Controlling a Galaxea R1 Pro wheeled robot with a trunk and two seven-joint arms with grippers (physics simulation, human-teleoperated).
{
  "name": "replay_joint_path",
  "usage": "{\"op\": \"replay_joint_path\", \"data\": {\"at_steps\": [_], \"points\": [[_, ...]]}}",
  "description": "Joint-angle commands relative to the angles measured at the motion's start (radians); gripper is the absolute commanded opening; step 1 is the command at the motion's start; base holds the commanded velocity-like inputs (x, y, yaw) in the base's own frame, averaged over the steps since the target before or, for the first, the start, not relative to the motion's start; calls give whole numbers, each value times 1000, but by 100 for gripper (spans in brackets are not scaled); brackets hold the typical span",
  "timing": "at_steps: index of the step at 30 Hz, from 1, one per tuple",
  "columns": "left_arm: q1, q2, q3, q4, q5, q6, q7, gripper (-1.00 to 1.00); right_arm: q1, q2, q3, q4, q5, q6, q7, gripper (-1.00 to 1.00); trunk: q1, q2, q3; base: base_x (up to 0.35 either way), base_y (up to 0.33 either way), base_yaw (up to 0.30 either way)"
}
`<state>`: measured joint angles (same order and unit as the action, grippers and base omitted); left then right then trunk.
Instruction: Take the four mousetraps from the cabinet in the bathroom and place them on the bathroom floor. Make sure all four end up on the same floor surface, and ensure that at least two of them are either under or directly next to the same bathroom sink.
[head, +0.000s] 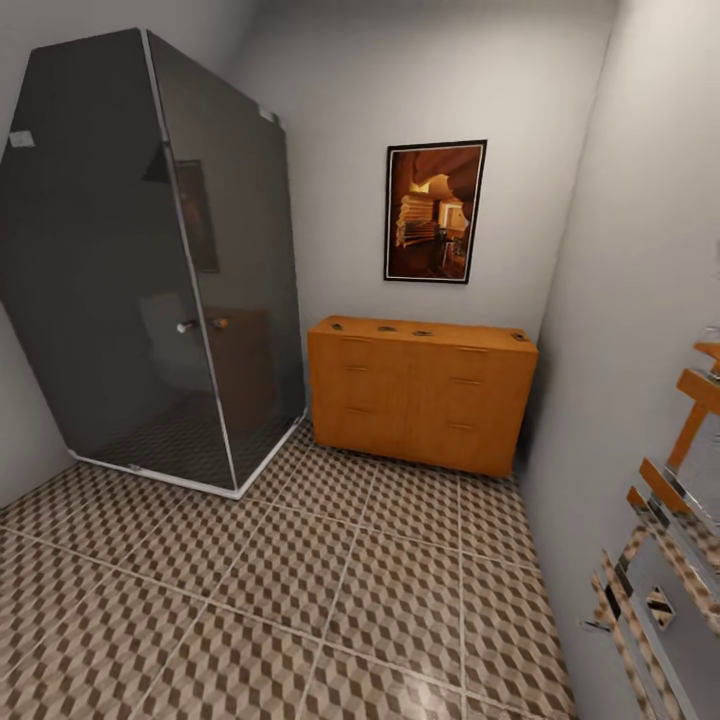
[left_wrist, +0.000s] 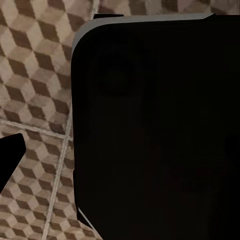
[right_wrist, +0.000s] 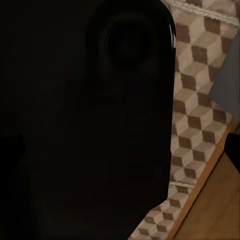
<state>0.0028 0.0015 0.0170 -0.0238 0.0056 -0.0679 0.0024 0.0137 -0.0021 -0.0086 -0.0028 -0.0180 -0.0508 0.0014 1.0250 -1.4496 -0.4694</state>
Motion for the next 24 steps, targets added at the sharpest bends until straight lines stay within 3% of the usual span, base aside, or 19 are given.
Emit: {"op": "replay_joint_path", "data": {"at_steps": [1,8,24], "points": [[0,0,1,-1,1,-2,0,100,0,0,-1,0,-2,-3,0,100,0,0,-1,7,0,-136],[0,0,1,-1,1,0,0,100,0,-1,-1,0,-1,-3,-2,100,0,0,-1,139,0,-61],[0,0,0,-1,4,6,3,100,0,0,3,0,7,-6,-3,100,0,0,-1,302,0,-7]]}}
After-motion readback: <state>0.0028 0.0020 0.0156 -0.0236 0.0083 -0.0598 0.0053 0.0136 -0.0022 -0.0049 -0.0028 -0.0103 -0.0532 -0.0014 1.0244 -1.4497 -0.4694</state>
